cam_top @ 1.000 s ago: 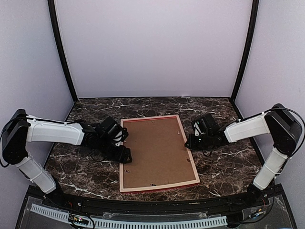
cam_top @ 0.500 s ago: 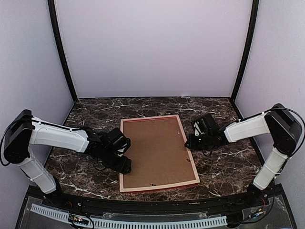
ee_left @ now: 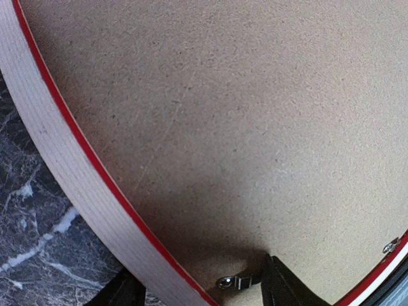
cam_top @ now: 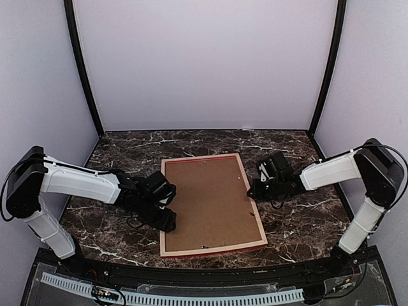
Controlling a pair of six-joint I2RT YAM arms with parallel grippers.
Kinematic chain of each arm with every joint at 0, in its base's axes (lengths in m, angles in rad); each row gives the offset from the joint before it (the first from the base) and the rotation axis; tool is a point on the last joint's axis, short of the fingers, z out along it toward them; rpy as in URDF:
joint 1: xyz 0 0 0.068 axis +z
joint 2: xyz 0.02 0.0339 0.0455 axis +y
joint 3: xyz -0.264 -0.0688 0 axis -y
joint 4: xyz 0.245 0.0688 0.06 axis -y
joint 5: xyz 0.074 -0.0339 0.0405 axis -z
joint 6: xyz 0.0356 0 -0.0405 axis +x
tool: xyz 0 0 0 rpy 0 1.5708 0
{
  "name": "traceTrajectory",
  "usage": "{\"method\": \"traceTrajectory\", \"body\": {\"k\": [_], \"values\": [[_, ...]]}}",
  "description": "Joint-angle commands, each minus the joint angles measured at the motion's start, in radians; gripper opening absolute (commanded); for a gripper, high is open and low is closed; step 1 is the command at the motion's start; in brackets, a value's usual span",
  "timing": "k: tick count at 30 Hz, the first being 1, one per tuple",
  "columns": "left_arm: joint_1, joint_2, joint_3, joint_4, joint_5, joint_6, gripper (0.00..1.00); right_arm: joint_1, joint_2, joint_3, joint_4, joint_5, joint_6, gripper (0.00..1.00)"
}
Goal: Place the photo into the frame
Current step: Press the fastener onto the backboard.
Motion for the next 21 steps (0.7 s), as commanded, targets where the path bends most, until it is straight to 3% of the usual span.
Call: {"method": "traceTrajectory", "body": {"k": [1, 11, 21], "values": [[-0.002, 0.002, 0.015, -0.043, -0.017, 0.002, 0.61, 0.003, 0.033, -0.033, -0.06, -0.035, 0.011, 0.02], [-0.002, -0.068, -0.017, -0.129, -0.011, 0.015, 0.6, 0.003, 0.033, -0.032, -0.063, -0.034, 0.008, 0.02], [-0.002, -0.099, 0.005, -0.069, 0.054, 0.019, 0.64, 0.002, 0.029, -0.029, -0.07, -0.035, 0.005, 0.02]]}}
